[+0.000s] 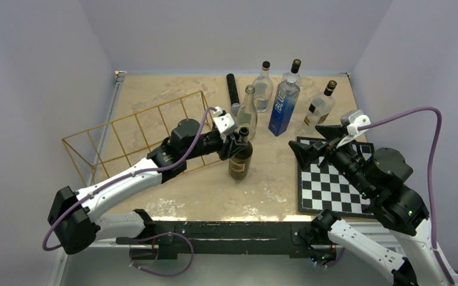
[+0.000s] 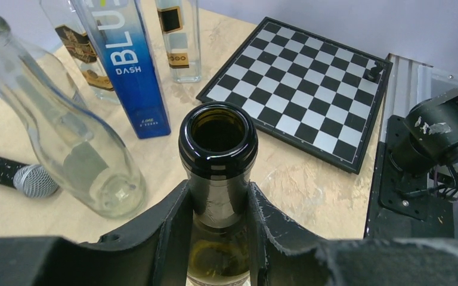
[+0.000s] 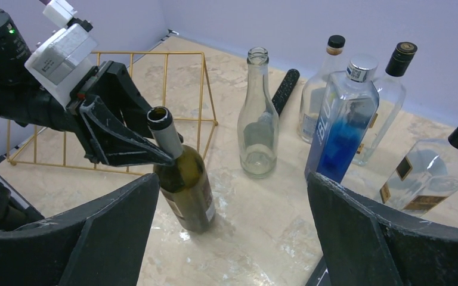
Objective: Take the wine bottle off the wine rack
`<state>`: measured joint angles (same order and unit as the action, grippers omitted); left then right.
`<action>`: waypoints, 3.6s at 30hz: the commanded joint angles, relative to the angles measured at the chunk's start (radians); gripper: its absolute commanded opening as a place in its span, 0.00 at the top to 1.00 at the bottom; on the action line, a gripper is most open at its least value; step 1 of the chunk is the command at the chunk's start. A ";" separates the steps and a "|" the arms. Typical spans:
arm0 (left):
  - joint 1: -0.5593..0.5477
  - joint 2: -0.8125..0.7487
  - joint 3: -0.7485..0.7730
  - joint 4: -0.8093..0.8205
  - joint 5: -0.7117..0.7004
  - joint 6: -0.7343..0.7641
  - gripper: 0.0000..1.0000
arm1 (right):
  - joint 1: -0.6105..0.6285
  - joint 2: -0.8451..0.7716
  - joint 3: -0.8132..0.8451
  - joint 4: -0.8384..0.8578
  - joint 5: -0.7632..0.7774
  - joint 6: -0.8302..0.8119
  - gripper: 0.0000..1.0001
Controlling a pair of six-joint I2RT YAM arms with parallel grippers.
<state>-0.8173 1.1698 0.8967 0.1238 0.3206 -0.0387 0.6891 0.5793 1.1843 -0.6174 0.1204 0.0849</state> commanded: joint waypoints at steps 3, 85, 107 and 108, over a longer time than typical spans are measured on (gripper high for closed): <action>-0.020 0.030 0.026 0.311 0.003 -0.004 1.00 | 0.004 0.004 0.005 0.015 0.031 -0.009 0.01; -0.017 -0.706 -0.158 -0.460 -0.783 0.269 0.01 | -0.111 0.660 0.136 0.093 0.159 0.057 0.18; -0.017 -0.730 -0.188 -0.381 -0.544 0.207 0.01 | -0.109 0.111 0.048 -0.173 -0.018 0.280 0.01; -0.017 -0.745 -0.198 -0.357 -0.529 0.194 0.01 | -0.110 0.097 0.033 -0.166 -0.051 0.297 0.01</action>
<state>-0.8337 0.4770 0.7296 -0.3428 -0.3176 0.1951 0.5819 0.6922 1.2819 -0.7452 0.1619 0.2623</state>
